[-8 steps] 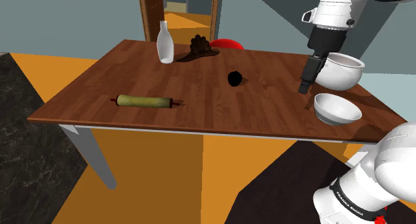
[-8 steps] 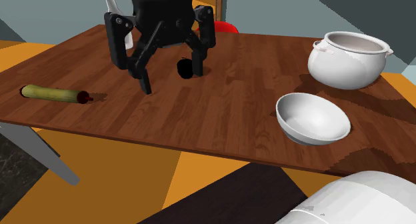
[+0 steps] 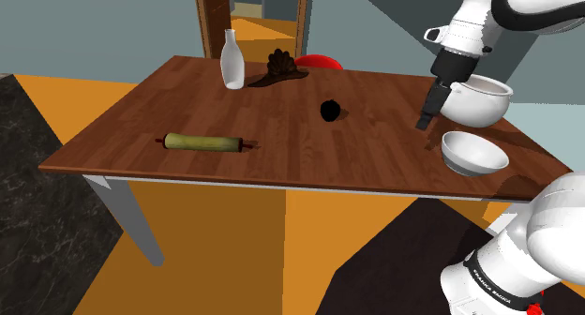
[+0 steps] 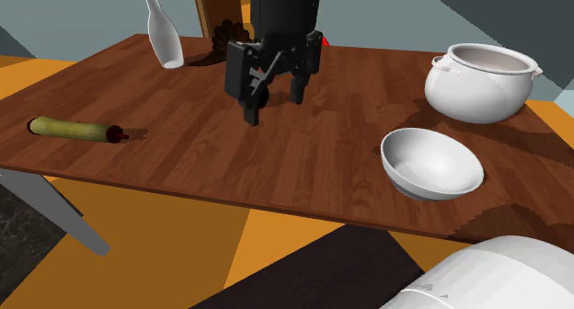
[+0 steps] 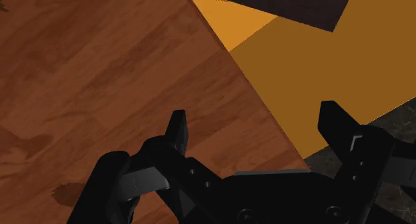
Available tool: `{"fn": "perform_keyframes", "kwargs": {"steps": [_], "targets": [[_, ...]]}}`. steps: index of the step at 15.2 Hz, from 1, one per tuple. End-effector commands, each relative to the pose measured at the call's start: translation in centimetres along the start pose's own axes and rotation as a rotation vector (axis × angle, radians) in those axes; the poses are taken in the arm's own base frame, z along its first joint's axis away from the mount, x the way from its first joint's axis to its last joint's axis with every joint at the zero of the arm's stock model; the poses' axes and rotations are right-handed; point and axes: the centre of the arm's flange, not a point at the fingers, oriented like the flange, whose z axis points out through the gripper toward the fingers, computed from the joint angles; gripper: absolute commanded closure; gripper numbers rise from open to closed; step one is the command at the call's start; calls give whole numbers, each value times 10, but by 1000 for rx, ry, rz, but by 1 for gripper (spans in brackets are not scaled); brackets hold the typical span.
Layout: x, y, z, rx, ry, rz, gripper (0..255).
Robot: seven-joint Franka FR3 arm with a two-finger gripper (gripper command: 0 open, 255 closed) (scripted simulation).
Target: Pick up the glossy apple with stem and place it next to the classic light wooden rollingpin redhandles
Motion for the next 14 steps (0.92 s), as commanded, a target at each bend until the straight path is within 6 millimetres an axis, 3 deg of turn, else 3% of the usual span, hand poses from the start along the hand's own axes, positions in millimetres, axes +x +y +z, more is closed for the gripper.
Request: {"fn": "perform_keyframes", "kwargs": {"steps": [1, 7, 14], "targets": [[-2, 25, 11, 10, 45, -63, 0], [9, 101, 43, 46, 173, -233, 0], [42, 183, 80, 88, 321, -432, 0]]}}
